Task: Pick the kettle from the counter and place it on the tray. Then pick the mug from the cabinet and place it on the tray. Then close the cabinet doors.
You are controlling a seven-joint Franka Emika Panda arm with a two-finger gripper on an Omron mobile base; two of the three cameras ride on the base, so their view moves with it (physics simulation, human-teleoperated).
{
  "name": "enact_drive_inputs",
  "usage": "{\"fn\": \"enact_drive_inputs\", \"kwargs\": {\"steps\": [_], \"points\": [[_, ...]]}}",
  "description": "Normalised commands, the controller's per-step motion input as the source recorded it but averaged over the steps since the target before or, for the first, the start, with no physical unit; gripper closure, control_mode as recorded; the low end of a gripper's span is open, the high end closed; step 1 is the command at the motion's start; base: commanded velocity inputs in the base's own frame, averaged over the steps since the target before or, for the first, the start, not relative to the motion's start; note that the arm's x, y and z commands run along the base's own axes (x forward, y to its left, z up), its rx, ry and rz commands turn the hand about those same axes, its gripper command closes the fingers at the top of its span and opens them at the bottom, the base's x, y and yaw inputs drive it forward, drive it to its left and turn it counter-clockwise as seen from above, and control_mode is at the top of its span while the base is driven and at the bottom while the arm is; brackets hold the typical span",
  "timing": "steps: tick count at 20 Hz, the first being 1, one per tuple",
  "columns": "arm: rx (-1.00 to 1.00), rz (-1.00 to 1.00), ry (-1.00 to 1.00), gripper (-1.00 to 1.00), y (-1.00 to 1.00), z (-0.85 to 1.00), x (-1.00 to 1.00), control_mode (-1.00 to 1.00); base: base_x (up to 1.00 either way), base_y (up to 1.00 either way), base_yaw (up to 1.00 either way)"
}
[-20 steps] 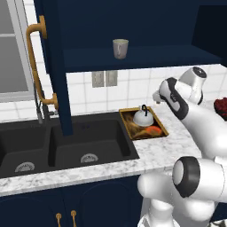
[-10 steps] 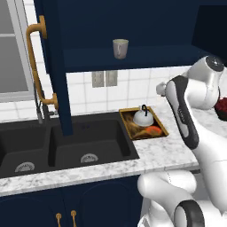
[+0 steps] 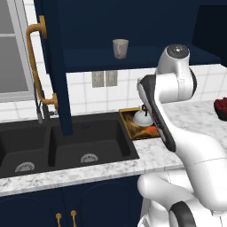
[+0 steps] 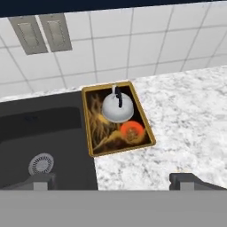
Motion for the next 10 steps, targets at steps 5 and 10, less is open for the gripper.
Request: {"fn": "enact_drive_inputs", "kwargs": {"steps": [5, 10], "points": [[0.00, -0.02, 0.00, -1.00, 0.52, 0.16, 0.00, -1.00, 0.00, 0.00, 0.00], [0.00, -0.01, -0.14, -1.00, 0.47, 0.42, 0.15, -1.00, 0.00, 0.00, 0.00]]}}
